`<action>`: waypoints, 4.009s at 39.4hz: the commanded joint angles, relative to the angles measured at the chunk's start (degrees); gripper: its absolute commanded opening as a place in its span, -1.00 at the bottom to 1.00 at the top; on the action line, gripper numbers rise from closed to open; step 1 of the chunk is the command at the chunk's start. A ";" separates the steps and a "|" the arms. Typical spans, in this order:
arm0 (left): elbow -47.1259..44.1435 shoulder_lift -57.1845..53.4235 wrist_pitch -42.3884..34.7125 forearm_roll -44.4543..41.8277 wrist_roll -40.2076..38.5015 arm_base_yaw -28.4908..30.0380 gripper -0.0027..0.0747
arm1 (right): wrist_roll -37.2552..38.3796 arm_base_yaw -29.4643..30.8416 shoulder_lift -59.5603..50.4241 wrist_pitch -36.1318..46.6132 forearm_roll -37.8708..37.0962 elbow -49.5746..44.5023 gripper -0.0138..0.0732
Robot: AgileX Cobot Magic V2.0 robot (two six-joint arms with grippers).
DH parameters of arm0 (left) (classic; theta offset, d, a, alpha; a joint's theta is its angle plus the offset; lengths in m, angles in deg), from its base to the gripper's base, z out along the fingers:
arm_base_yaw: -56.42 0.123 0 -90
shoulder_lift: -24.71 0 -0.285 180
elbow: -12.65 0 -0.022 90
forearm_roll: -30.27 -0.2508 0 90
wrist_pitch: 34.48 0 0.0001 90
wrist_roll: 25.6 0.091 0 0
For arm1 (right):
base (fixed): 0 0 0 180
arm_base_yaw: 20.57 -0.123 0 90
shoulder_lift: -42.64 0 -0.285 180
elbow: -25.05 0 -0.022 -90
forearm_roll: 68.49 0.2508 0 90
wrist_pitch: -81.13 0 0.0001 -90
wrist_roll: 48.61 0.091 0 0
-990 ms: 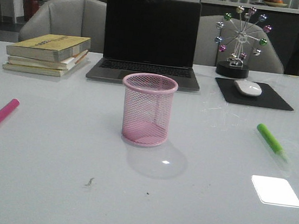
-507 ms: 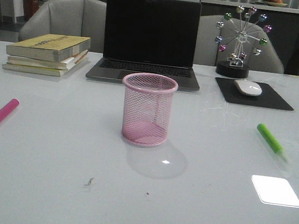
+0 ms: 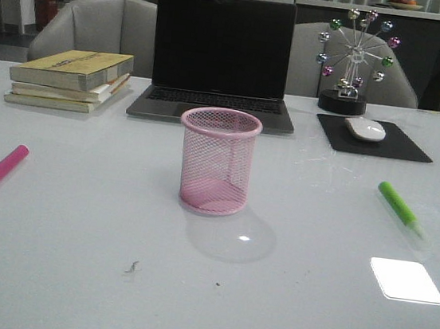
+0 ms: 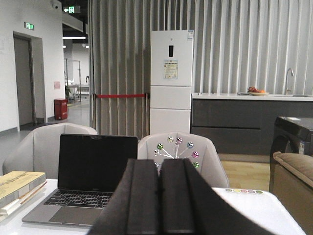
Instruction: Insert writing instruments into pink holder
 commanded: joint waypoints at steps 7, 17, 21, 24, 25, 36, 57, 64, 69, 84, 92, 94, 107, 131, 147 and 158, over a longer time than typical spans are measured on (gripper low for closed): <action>6.44 15.34 -0.07 -0.05 -0.53 0.00 -0.67 | 0.00 -0.15 16.97 4.31 -0.11 7.11 -0.57; 6.44 23.90 3.24 0.15 -0.53 0.00 -0.66 | 0.00 -0.15 28.32 6.56 -0.11 7.11 -0.57; 6.44 26.21 6.58 0.15 -0.53 0.00 -0.66 | 0.00 -0.15 31.72 6.42 -0.11 7.11 -0.57; 6.44 27.80 9.12 1.88 -0.53 0.00 -0.66 | 0.00 -0.15 33.66 6.47 -0.11 7.11 -0.57; 6.44 28.20 9.83 2.54 -0.53 0.00 -0.66 | 0.00 -0.15 34.00 6.47 -0.11 7.11 -0.57; 6.44 29.02 11.67 3.86 -0.53 0.00 0.22 | 0.00 -0.15 34.82 5.75 -0.11 7.11 0.06; 6.44 31.55 12.42 4.23 -0.53 0.00 0.38 | 0.00 -0.10 37.81 0.85 0.01 8.04 0.52; 6.44 31.92 12.18 4.23 -0.53 0.00 0.38 | -0.07 -0.10 46.43 -9.67 0.01 16.04 0.52; 6.44 31.92 12.18 4.23 -0.53 0.00 0.38 | -0.13 -0.10 54.88 -15.74 0.01 23.03 0.52; 6.44 31.92 11.63 4.23 -0.53 0.00 0.38 | -4.55 -0.10 79.78 -32.05 0.51 44.99 0.52; 6.44 31.92 11.63 4.23 -0.53 0.00 0.38 | -4.55 -0.10 88.98 -38.44 1.35 54.69 0.52; 6.44 31.92 11.63 4.23 -0.53 0.00 0.38 | -4.55 -0.10 90.81 -39.89 1.37 56.88 0.52; 6.44 31.92 11.63 4.23 -0.53 0.00 0.38 | -4.66 -0.52 99.06 -42.72 3.61 61.00 0.52; 6.44 31.92 11.63 3.60 -0.53 0.00 0.38 | -4.66 -0.80 107.35 -39.37 4.40 61.00 0.51; 6.44 31.92 11.63 3.60 -0.53 0.00 0.38 | -4.61 -0.80 110.72 -39.52 4.47 61.00 0.17; 6.44 31.92 11.63 3.60 -0.53 0.00 0.38 | -4.61 -0.92 110.63 -39.64 8.16 62.56 -0.53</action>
